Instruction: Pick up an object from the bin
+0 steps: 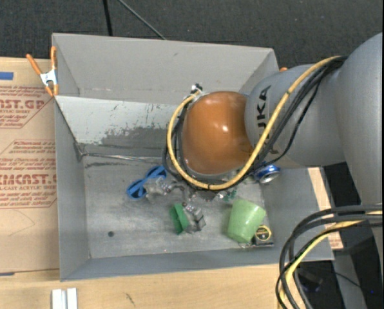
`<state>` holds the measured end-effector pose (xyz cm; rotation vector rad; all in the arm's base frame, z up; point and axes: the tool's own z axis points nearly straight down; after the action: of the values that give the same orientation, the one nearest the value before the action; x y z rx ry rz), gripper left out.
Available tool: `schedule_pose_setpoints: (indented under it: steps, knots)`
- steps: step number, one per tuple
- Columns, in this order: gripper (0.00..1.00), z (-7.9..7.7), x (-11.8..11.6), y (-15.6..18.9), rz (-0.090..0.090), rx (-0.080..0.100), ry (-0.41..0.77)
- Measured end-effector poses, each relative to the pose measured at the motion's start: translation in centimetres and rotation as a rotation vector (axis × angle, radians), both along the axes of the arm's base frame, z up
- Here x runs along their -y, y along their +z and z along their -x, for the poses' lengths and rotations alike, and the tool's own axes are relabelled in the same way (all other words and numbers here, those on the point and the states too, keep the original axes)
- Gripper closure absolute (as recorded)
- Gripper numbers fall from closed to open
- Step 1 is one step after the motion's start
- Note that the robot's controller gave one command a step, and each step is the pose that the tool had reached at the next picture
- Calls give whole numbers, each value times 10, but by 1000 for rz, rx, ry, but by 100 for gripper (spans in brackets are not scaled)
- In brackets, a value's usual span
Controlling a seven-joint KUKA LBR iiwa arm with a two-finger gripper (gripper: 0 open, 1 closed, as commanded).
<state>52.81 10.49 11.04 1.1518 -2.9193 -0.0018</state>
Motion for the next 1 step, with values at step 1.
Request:
schedule_pose_setpoints:
  steps: [1]
  knots:
    - [0,25,42,-40,-1,-2,224]
